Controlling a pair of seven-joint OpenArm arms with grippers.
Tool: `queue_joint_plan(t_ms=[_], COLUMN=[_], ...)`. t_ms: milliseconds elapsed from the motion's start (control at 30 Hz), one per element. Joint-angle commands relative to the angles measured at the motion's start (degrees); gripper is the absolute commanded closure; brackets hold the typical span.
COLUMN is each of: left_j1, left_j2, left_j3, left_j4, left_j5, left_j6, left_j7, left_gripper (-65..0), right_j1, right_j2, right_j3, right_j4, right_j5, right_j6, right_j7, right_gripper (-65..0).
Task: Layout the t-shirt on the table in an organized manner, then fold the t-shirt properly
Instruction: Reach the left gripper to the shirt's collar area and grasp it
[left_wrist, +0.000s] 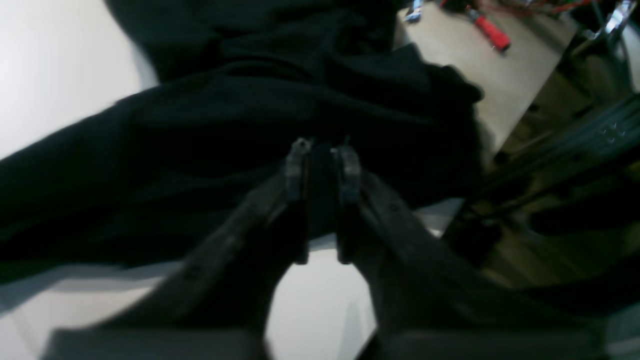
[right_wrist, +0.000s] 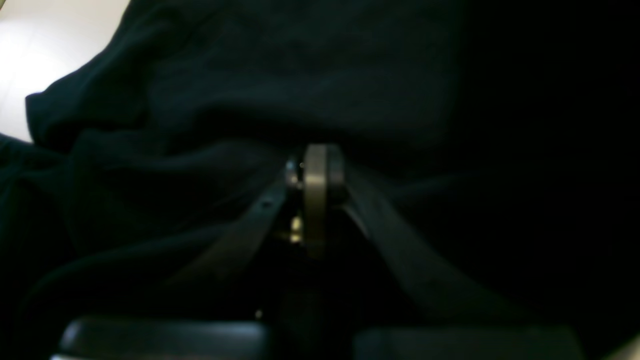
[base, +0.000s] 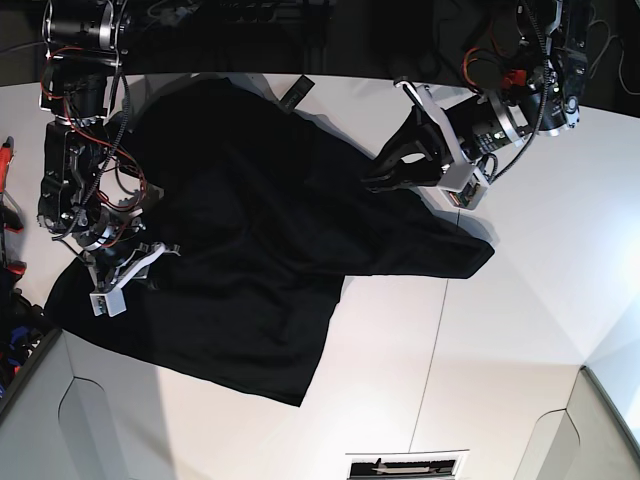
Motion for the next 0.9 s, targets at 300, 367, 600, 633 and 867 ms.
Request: queue_joint_plan(t_ms=[300, 367, 600, 633, 867], left_j1=[-1.3, -1.7, -5.8, -6.4, -9.4], left_j2=[9.9, 11.0, 14.4, 14.6, 14.6], left_j3=[24.3, 26.5, 25.4, 25.0, 20.0], left_j4=[0.9, 0.5, -5.6, -7.0, -13.6], left_j5=[18.3, 23.0, 27.0, 27.0, 26.9], left_j6=[0.8, 4.2, 7.3, 7.3, 7.3], left_j7=[-2.0, -4.1, -5.6, -5.8, -6.4], left_gripper=[0.0, 0.0, 0.0, 0.0, 0.0], right_j1=[0.4, 0.3, 0.0, -0.1, -0.1], right_j2=[-0.4, -0.4, -0.3, -0.3, -0.3], right_j3=[0.2, 0.2, 0.2, 0.2, 0.2], right_j4=[1.0, 1.0, 1.0, 1.0, 1.0], right_j5=[0.7, 0.7, -0.5, -0.9, -1.5], right_j6=[0.2, 0.2, 0.2, 0.2, 0.2], right_j7=[1.3, 1.3, 1.3, 1.2, 1.1], right_gripper=[0.0, 0.0, 0.0, 0.0, 0.0])
